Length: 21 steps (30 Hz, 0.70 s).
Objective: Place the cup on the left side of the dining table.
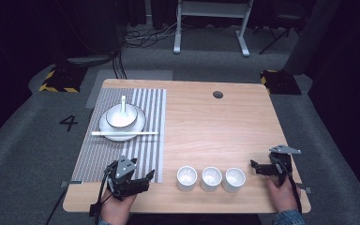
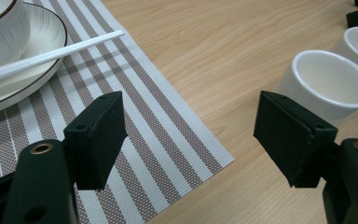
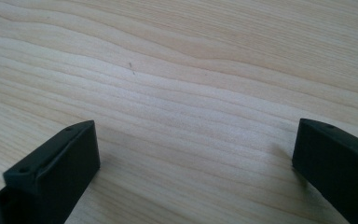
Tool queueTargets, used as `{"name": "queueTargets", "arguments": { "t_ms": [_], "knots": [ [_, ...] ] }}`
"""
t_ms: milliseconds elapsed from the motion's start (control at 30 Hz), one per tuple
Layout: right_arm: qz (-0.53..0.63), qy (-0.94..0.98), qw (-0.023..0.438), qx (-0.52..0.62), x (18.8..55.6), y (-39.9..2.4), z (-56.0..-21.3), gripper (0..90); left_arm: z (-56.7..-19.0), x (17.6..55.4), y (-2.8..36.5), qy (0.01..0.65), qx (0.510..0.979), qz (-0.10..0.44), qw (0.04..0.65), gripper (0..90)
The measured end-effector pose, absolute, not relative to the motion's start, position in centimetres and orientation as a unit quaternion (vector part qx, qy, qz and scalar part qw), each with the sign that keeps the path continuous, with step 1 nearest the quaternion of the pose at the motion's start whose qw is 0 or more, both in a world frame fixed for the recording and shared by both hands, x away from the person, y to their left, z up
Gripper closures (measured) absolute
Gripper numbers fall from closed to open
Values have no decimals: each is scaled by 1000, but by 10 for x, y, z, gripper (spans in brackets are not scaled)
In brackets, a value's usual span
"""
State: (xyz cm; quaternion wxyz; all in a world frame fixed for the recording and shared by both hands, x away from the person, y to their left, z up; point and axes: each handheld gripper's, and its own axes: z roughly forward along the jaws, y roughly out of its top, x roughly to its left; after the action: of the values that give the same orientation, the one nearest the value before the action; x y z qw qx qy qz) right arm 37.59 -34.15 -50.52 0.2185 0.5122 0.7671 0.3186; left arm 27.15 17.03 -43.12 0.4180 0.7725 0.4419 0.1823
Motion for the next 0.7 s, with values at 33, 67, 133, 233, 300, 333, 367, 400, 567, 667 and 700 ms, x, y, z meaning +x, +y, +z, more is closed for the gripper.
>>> {"name": "queueTargets", "arguments": {
  "t_ms": [33, 67, 133, 233, 300, 333, 367, 400, 567, 667, 700],
  "knots": [
    [319, 767, 218, 512, 376, -341, -505, 5, -427, 269, 167, 436, 773, 184, 422, 249],
    [319, 767, 218, 512, 376, -341, -505, 5, -427, 269, 167, 436, 773, 184, 422, 249],
    [319, 767, 219, 511, 376, -342, -505, 6, -422, 267, 162, 430, 775, 185, 425, 244],
    [319, 767, 218, 512, 376, -341, -505, 6, -421, 266, 161, 431, 772, 181, 430, 238],
    [319, 767, 219, 511, 376, -342, -505, 6, -420, 266, 160, 430, 773, 175, 433, 238],
    [319, 768, 219, 511, 376, -342, -505, 6, -420, 267, 160, 431, 772, 170, 436, 238],
    [319, 768, 219, 511, 376, -342, -505, 6, -420, 267, 160, 431, 772, 170, 436, 237],
    [319, 768, 218, 511, 376, -342, -505, 6, -420, 268, 159, 427, 771, 151, 447, 237],
    [319, 768, 218, 511, 375, -342, -505, 6, -419, 271, 146, 412, 779, 144, 450, 234],
    [319, 768, 218, 511, 375, -342, -505, 6, -418, 273, 138, 401, 785, 143, 450, 231],
    [319, 768, 218, 512, 375, -342, -505, 6, -418, 274, 135, 397, 786, 143, 451, 230]
  ]
}}
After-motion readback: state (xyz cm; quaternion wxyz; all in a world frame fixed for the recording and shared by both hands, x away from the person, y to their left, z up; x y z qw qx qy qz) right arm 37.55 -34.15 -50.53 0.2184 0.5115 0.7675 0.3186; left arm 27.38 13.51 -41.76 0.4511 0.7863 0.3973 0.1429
